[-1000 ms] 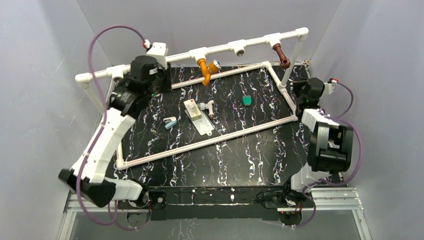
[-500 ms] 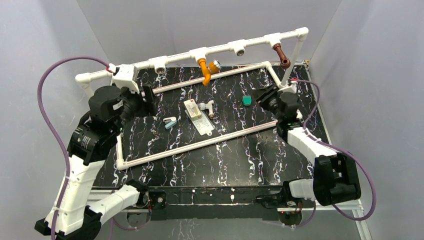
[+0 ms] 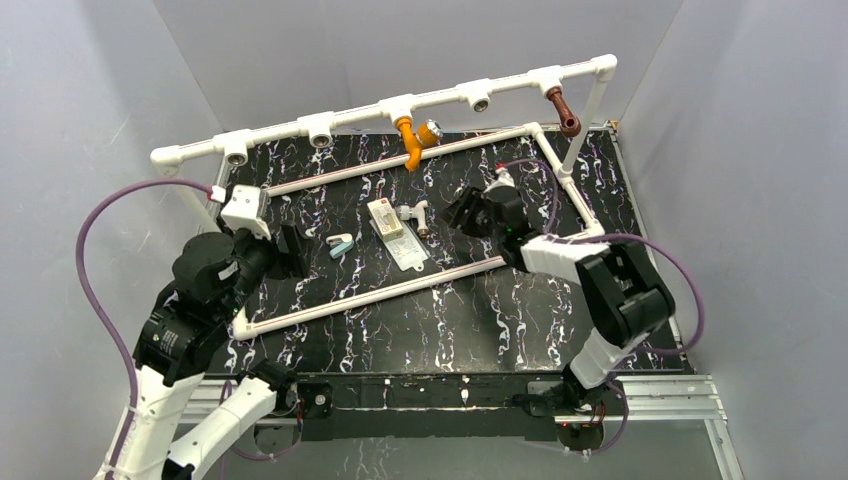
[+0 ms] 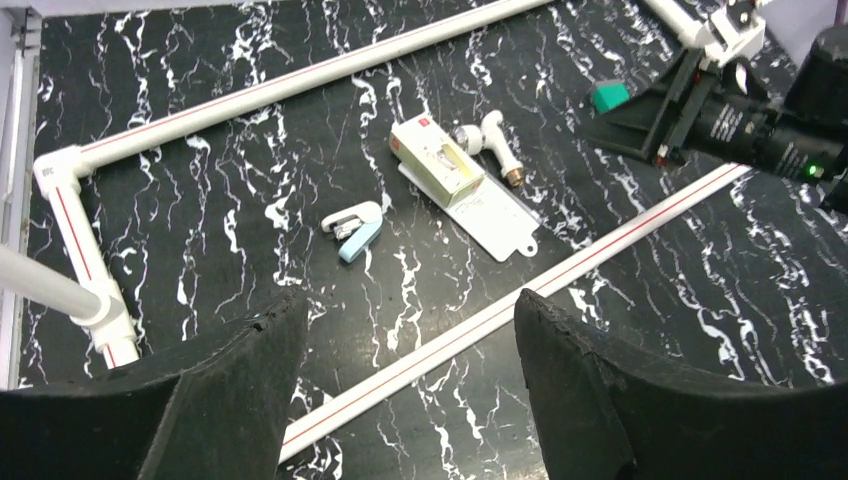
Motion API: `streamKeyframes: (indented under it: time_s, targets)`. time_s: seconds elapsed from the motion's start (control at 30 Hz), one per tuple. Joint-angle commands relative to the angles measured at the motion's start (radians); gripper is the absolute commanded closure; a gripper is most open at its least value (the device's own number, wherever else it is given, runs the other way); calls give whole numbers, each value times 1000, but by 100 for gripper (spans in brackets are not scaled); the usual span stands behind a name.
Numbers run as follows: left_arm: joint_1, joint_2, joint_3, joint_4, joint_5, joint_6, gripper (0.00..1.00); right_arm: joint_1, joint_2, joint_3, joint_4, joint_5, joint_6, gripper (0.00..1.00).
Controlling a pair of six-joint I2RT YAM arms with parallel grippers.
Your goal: Install the water faucets
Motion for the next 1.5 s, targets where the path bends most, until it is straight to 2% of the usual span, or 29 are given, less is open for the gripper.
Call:
streamKeyframes:
  time_s: [0.0,0.37,0.7,1.13,1.37,1.47]
  targets:
    - [2,-46,-96,43,-38,10,27,35,94,137,-8,52,-88,36]
    - [2,-114,-266,95,-69,4,24,60,324,344,-91,93,-191,35]
    - [2,-154,-343,135,-119,-10,23,110,408,429,-151,100,-278,37]
    - [2,-168,-392,167,-148,-39,23,155,482,525,-292,181,-393,47]
    - [2,-155,-373,164,-109,-63,23,169,497,569,-369,198,-444,54]
    - [2,-151,-357,156,-89,-81,23,182,504,593,-401,203,-462,61]
